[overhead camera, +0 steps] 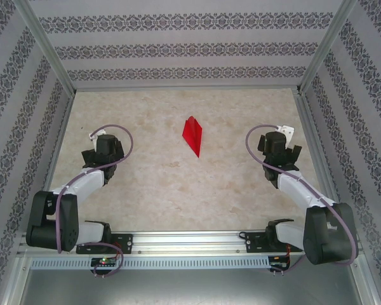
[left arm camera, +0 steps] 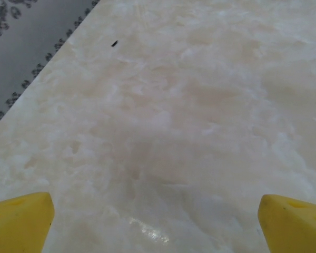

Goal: Fold a paper plane with a square sheet of paper (pick it up from the middle)

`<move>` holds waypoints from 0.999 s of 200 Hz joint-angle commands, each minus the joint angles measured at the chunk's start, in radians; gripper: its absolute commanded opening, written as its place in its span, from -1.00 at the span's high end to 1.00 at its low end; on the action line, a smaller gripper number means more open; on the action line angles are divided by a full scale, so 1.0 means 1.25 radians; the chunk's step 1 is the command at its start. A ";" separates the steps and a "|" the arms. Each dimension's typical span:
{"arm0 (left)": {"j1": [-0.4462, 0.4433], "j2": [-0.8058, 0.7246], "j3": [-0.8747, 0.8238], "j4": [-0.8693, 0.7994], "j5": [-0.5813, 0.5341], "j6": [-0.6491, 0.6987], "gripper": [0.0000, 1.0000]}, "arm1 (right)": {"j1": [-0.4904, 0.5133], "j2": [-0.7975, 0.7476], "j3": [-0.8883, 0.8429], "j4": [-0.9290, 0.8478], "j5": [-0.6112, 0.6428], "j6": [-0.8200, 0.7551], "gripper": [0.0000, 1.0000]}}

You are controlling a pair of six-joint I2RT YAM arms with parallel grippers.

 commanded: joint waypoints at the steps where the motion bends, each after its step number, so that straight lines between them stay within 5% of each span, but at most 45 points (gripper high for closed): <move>1: 0.021 0.014 -0.041 0.233 0.100 0.098 -1.00 | -0.037 0.003 -0.037 0.166 -0.075 -0.061 -0.96; 94: 0.047 0.135 -0.125 0.589 0.335 0.190 -1.00 | -0.079 0.181 -0.114 0.555 -0.283 -0.104 -0.96; 139: 0.047 0.189 -0.135 0.653 0.367 0.202 -1.00 | -0.083 0.243 -0.134 0.645 -0.313 -0.105 -0.96; 200: 0.019 0.194 -0.117 0.622 0.296 0.213 -1.00 | -0.083 0.247 -0.125 0.630 -0.298 -0.103 -0.96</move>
